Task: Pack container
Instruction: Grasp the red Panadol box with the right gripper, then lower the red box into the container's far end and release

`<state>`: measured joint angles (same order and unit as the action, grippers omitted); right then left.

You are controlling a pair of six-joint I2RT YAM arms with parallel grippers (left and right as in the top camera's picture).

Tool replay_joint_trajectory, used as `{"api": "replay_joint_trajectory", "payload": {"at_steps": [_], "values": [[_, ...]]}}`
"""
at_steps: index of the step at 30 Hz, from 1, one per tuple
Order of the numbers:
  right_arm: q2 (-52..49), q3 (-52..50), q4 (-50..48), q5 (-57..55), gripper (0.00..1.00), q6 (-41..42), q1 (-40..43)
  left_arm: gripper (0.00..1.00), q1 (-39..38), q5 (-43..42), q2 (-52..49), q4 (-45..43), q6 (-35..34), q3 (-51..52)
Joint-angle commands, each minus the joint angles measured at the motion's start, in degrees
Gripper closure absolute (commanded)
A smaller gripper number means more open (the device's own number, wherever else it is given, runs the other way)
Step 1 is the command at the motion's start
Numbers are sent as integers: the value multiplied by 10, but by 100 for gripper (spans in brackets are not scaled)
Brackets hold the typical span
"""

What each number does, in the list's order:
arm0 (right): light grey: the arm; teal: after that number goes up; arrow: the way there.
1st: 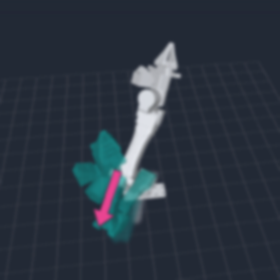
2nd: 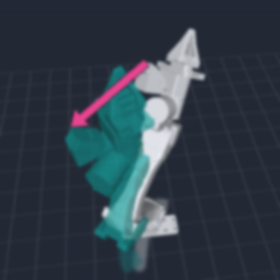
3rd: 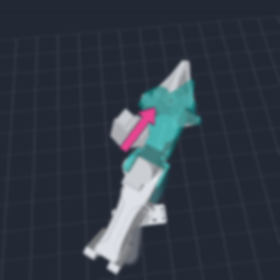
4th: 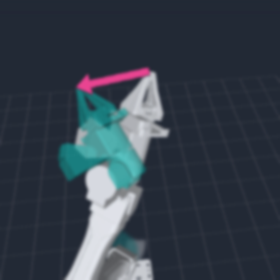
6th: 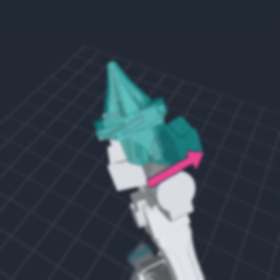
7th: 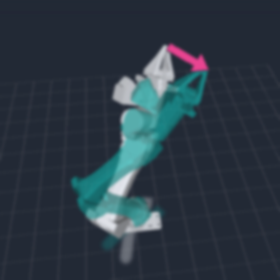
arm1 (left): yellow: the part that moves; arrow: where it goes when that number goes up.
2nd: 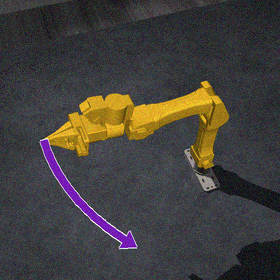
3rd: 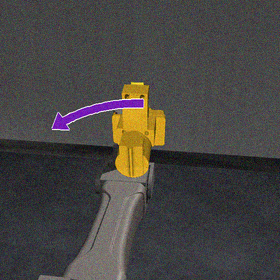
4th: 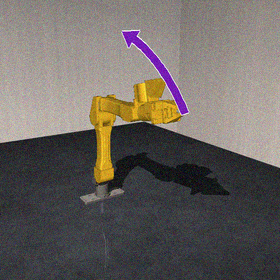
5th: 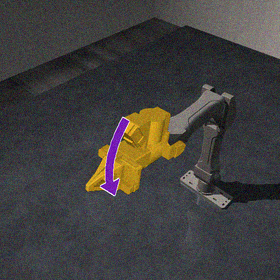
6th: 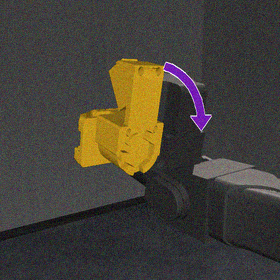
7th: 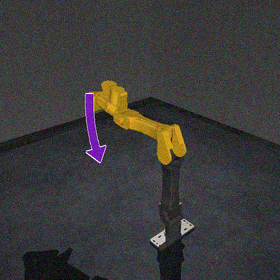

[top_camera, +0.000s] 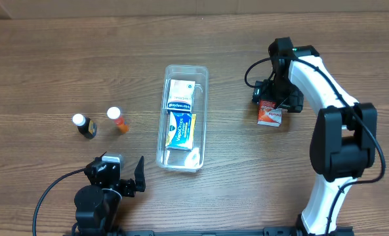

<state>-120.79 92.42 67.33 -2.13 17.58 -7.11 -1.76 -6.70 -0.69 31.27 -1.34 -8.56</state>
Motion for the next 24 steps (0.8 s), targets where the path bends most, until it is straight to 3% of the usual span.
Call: {"api": "replay_joint_trajectory", "payload": {"at_steps": [1, 7, 11, 18, 24], "values": [[-21, 1, -9, 25, 0, -10, 1, 0, 3, -4, 4, -2, -4, 2], [-20, -19, -36, 31, 20, 26, 1, 0, 3, -4, 4, -2, -4, 2], [-2, 5, 4, 32, 29, 26, -1, 0, 3, -4, 4, -2, -4, 2], [116, 118, 87, 61, 34, 55, -52, 0, 3, -4, 4, -2, -4, 2], [194, 141, -2, 45, 33, 101, -195, 0, 3, -4, 4, -2, -4, 2]]}}
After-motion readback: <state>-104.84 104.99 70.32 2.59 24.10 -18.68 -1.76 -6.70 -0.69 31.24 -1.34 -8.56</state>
